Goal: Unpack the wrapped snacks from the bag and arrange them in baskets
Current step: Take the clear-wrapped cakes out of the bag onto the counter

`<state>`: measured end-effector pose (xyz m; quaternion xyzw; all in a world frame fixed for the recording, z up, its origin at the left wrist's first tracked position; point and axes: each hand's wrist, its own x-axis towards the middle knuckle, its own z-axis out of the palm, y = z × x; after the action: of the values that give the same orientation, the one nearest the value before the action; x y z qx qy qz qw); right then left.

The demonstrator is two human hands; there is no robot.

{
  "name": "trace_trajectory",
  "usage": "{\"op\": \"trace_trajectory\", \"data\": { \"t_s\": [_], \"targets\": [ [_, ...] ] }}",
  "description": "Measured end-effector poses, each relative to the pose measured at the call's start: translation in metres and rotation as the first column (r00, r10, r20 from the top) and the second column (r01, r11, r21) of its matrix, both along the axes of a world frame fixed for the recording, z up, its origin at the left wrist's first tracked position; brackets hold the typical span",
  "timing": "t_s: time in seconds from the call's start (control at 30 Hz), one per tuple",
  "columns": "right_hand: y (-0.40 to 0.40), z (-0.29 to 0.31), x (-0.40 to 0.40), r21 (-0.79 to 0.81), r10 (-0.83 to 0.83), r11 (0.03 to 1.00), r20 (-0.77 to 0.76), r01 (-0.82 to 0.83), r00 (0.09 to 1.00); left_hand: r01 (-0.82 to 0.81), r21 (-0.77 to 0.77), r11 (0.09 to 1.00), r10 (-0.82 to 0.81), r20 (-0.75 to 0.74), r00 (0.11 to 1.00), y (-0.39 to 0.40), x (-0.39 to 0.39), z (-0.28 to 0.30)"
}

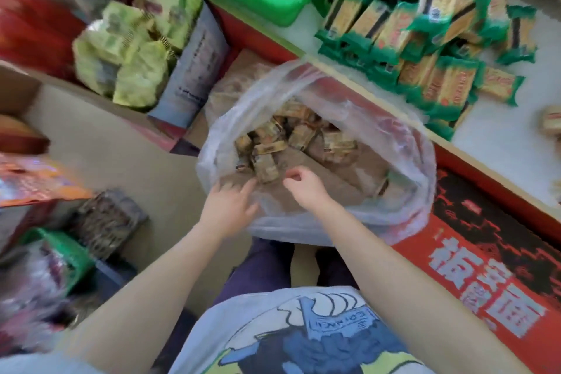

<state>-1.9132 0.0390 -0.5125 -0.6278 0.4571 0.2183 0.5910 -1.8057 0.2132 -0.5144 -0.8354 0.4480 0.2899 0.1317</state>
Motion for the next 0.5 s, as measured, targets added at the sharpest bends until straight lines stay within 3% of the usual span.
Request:
{"op": "trace_trajectory", "data": {
  "t_s": [0.17,0.33,0.5],
  "targets": [
    [0.030,-0.052,0.049,-0.007,-0.139,0.990,-0.161,0.140,0.977,-0.133,-0.129,0.983,0.123,-0.082,0.989,0.026,0.019,0.007],
    [0.050,-0.070,0.064,-0.215,0.018,0.974,-0.268,-0.078,0.963,-0.239,-0.204,0.949,0.207,-0.169,0.964,0.035,0.028,0.002],
    [0.047,-0.064,0.066,-0.253,0.135,0.939,-0.354,-0.234,0.925,-0.308,-0.202,0.930,0.262,-0.226,0.938,0.041,0.030,-0.001]
  ]
}}
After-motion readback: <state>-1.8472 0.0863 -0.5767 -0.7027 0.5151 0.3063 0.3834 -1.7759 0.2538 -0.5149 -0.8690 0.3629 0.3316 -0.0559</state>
